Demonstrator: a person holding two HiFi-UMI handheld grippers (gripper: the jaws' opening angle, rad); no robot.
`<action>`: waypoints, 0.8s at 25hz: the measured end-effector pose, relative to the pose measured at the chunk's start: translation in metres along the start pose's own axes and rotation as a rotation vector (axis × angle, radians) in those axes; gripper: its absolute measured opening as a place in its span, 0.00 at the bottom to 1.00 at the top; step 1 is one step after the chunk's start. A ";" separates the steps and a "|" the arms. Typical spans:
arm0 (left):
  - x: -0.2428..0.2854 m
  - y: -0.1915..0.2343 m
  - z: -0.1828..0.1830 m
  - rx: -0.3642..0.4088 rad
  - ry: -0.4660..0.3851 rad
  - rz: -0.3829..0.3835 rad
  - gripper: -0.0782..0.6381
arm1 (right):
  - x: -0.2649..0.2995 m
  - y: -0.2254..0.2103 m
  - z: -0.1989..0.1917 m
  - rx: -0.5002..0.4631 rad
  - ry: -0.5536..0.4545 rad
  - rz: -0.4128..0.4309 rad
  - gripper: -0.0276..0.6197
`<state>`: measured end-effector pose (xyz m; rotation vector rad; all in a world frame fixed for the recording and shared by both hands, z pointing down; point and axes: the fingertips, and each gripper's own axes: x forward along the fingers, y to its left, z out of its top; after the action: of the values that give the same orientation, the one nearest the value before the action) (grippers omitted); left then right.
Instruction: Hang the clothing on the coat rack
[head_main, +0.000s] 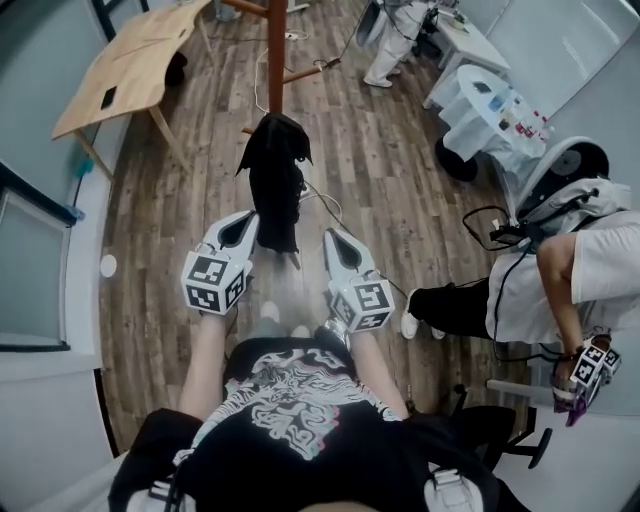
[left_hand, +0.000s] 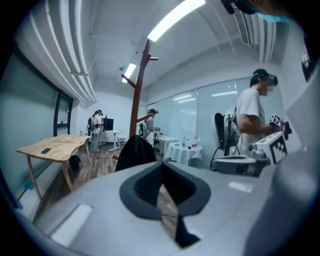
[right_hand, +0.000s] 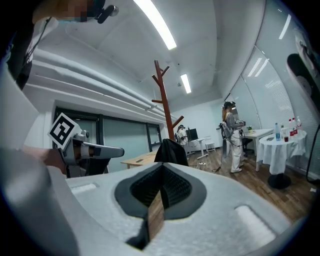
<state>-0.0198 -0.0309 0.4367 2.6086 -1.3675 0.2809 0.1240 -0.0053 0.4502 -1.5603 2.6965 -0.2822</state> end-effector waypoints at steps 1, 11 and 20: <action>-0.003 -0.002 -0.001 -0.003 -0.002 0.001 0.09 | -0.003 0.002 -0.001 -0.008 0.003 -0.001 0.04; -0.016 -0.003 -0.005 -0.017 0.001 0.018 0.09 | -0.006 0.018 -0.001 -0.010 0.009 0.030 0.04; -0.029 0.015 -0.009 -0.028 0.010 0.061 0.09 | 0.014 0.031 -0.004 0.005 0.012 0.081 0.04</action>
<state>-0.0491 -0.0147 0.4395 2.5424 -1.4391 0.2813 0.0900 -0.0018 0.4501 -1.4487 2.7571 -0.2977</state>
